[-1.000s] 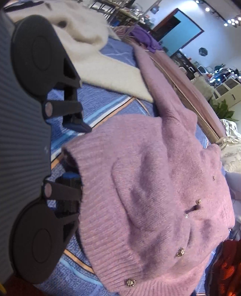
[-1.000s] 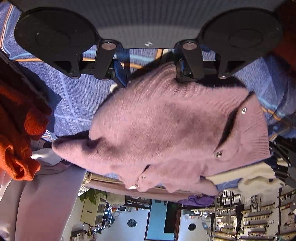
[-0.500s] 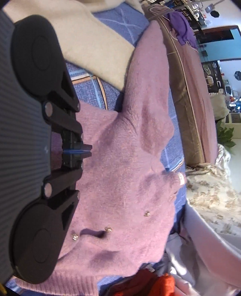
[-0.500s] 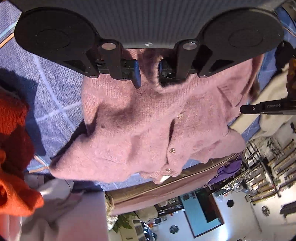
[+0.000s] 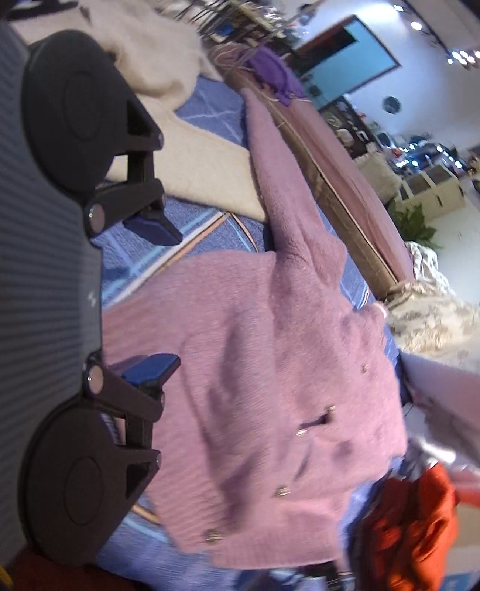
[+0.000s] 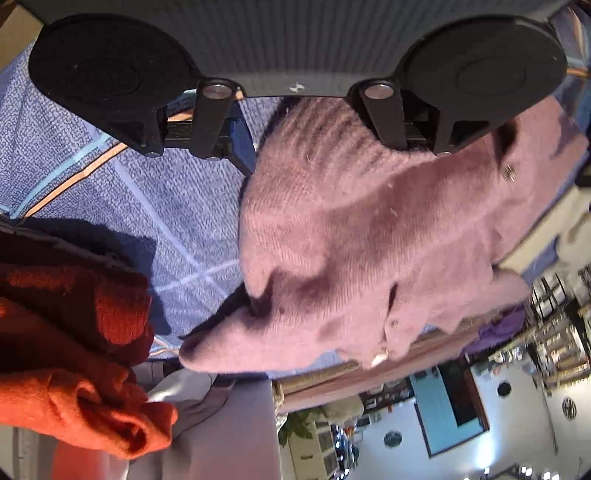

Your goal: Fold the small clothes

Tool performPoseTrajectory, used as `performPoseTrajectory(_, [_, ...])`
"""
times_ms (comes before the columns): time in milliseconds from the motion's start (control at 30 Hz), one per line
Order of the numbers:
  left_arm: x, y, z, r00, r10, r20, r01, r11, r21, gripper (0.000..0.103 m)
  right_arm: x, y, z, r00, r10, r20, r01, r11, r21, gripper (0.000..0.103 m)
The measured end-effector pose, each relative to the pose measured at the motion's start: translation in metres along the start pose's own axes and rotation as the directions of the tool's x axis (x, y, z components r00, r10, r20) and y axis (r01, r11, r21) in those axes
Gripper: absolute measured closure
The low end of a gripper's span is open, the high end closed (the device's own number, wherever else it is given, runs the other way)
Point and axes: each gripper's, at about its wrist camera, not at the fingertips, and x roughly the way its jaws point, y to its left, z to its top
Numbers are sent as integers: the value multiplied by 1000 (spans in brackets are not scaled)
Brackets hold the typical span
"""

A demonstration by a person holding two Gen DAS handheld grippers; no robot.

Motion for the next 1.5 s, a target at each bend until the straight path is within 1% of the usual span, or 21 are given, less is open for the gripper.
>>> performPoseTrajectory(67, [-4,-11,-15,1000,12,-23,-11,997,77,43,-6,7,6,1000,-15,28,16,999,-33,11])
performPoseTrajectory(133, [-1,-16,-25,999,2,-52,5,993,119,57,-1,11,9,1000,-14,-1,14,998,-60,11])
performPoseTrajectory(200, [6,-21,-31,997,33,-75,-20,985,174,72,1,8,7,1000,3,-12,-3,999,-36,11])
performPoseTrajectory(233, [9,-23,-34,995,69,-76,-51,975,216,72,2,8,6,1000,5,-20,-6,1000,-28,12])
performPoseTrajectory(300, [8,-28,-39,995,70,-72,-46,956,290,72,2,7,5,1000,4,-26,-4,1000,-17,12])
performPoseTrajectory(433, [8,-34,-31,999,40,-29,-30,960,277,70,1,8,4,1000,-1,-26,1,1000,-28,12])
performPoseTrajectory(567, [22,-35,-17,992,121,34,-125,971,205,70,4,11,3,999,1,-34,-2,1000,-29,12])
performPoseTrajectory(733, [65,-32,-1,988,151,3,-150,976,157,71,8,10,0,998,-1,-68,0,1000,-15,12])
performPoseTrajectory(800, [79,-34,6,986,164,-16,-162,982,97,72,10,11,-6,996,-24,-88,23,1000,-4,12])
performPoseTrajectory(867, [90,-31,11,981,190,-27,-190,982,20,76,15,15,-12,995,-56,-82,54,998,-32,11])
performPoseTrajectory(900, [93,-27,13,978,204,-32,-205,979,-11,85,20,16,-16,993,-75,-87,71,996,-45,11])
performPoseTrajectory(933, [94,-22,16,974,225,-37,-227,973,-46,96,23,15,-19,993,-83,-89,80,996,-32,16])
performPoseTrajectory(967, [93,-13,18,974,223,-40,-226,970,-85,96,20,14,-19,994,-85,-73,84,996,-24,30])
performPoseTrajectory(1000, [88,1,19,980,194,-43,-199,968,-151,97,17,15,-19,994,-94,-55,91,994,-55,63])
performPoseTrajectory(1033, [82,18,20,987,154,-36,-158,961,-226,97,12,13,-17,993,-111,-33,108,990,-94,72])
performPoseTrajectory(1133, [55,68,25,998,30,61,-1,902,-432,98,-13,-12,-3,987,-150,58,155,984,-89,79])
performPoseTrajectory(1167, [45,80,27,992,-15,124,71,886,-458,98,-28,-18,7,982,-158,100,168,981,-93,79])
performPoseTrajectory(1200, [37,88,32,987,-26,158,98,879,-467,98,-43,-18,18,977,-162,138,181,974,-133,80])
performPoseTrajectory(1300, [21,94,55,990,12,141,50,900,-432,98,-86,-9,51,980,-106,166,144,961,-238,82])
performPoseTrajectory(1367, [13,98,65,993,-5,116,56,894,-445,98,-112,5,69,982,-109,154,159,919,-360,82])
performPoseTrajectory(1500, [6,78,46,1000,-21,-17,13,924,-381,98,-111,8,57,983,-182,-14,150,848,-508,83])
